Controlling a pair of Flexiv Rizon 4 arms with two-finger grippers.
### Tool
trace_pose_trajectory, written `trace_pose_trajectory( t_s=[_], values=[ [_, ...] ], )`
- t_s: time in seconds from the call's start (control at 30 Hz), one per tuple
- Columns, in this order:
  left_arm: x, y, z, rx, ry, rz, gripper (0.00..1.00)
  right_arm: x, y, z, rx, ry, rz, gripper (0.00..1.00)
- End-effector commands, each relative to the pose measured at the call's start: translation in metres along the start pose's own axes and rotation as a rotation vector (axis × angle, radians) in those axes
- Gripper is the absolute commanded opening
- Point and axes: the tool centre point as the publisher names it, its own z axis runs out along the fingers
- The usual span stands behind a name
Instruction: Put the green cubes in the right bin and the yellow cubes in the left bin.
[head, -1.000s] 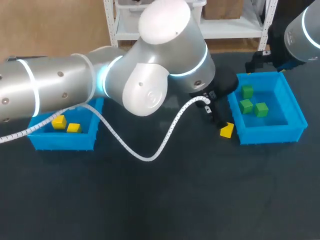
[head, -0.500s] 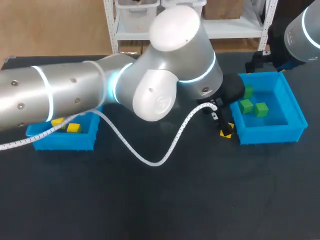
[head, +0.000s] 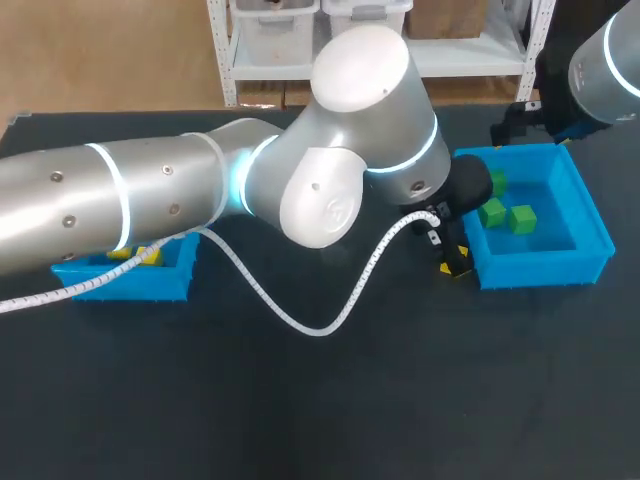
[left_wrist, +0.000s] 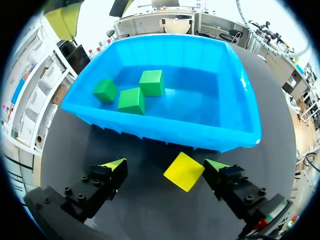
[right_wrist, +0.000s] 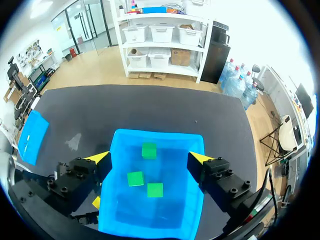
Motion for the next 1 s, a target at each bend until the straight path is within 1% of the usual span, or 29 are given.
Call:
trace_pose_trajectory(
  t_s=[0.03,0.1,0.13,0.17,0.2,0.33,0.43,0.5,0.63,0.73,0.83,1.0],
  values=[
    [-0.004,0.005,0.009,0.008,0.008,0.003,1.00,0.002,0.001,-0.001,0.005,-0.008,0.002,1.00],
    [-0.003,0.005,0.010,0.008,0.012,0.003,1.00,0.002,0.001,-0.001,0.005,-0.008,0.002,1.00],
    [-0.003,0.005,0.011,0.012,0.014,-0.002,0.90,0.002,0.001,-0.001,0.005,-0.008,0.002,1.00],
    [-0.002,0.005,0.012,0.012,0.014,-0.002,0.33,0.002,0.001,-0.001,0.005,-0.008,0.002,1.00],
    [-0.001,0.005,0.012,0.011,0.014,-0.002,0.00,0.002,0.001,-0.001,0.005,-0.008,0.002,1.00],
    [0.000,0.004,0.010,0.010,0.017,0.003,0.00,0.002,0.001,-0.001,0.005,-0.008,0.002,1.00],
    [0.002,0.008,0.006,0.002,0.022,-0.003,0.00,0.002,0.001,-0.001,0.005,-0.008,0.002,1.00],
    [0.006,0.013,0.001,-0.013,0.033,-0.016,0.00,0.002,0.001,-0.001,0.005,-0.008,0.002,1.00],
    [0.016,0.026,-0.022,-0.046,0.047,-0.060,0.00,0.002,0.001,-0.001,0.005,-0.008,0.002,1.00],
    [0.032,0.046,-0.050,-0.092,0.052,-0.129,0.00,0.002,0.001,-0.001,0.005,-0.008,0.002,1.00],
    [0.053,0.065,-0.081,-0.143,0.054,-0.213,0.00,0.002,0.001,-0.001,0.005,-0.008,0.002,1.00],
    [0.103,0.090,-0.132,-0.234,0.058,-0.339,0.00,0.002,0.001,-0.001,0.005,-0.008,0.002,1.00]
  ],
)
